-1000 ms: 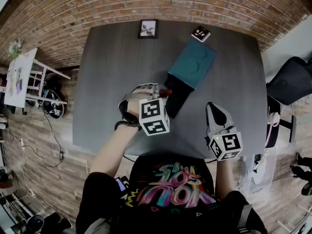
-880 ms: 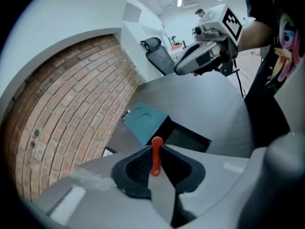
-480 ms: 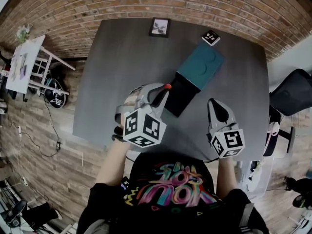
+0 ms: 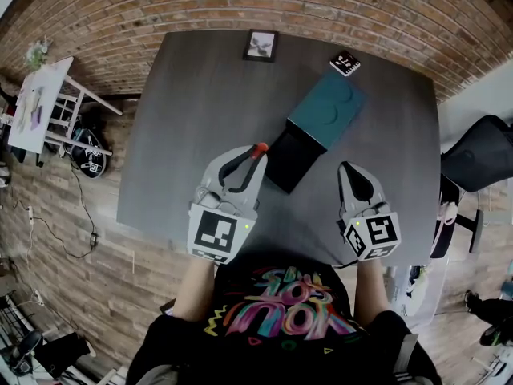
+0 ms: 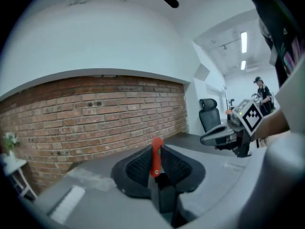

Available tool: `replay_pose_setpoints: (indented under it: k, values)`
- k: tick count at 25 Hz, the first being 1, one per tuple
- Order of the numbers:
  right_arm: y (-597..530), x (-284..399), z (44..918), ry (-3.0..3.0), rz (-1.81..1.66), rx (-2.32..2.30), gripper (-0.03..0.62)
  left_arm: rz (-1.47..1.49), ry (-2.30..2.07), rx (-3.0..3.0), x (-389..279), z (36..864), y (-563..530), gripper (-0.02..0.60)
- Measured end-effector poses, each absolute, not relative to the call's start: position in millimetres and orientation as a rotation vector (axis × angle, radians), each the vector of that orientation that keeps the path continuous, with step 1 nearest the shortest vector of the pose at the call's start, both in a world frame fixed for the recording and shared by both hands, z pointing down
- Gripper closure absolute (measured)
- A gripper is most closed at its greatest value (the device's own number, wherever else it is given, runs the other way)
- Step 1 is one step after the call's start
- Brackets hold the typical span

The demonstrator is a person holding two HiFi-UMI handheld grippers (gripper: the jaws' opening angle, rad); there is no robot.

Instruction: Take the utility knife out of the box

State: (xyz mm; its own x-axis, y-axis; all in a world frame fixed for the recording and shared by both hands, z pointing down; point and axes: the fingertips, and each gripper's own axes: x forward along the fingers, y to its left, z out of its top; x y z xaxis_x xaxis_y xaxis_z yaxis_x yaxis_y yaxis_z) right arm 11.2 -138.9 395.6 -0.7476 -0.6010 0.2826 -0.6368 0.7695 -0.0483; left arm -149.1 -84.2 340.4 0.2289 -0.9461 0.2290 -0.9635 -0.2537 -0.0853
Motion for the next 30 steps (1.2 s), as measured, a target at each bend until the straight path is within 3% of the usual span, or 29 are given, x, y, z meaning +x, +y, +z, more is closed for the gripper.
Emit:
replay_pose_setpoints:
  k: [8, 30]
  values:
    - [-137.7, 18.7, 394.3, -2.708, 0.210, 1.006, 0.595, 0.098, -1.916, 2.300, -175.9, 354.2, -62.7, 0.526]
    - [-121.3, 14.7, 386.6, -2.776, 0.254, 1.061, 0.595, 0.185, -1.809, 2.335, -174.7, 374.8, -56.1, 0.526]
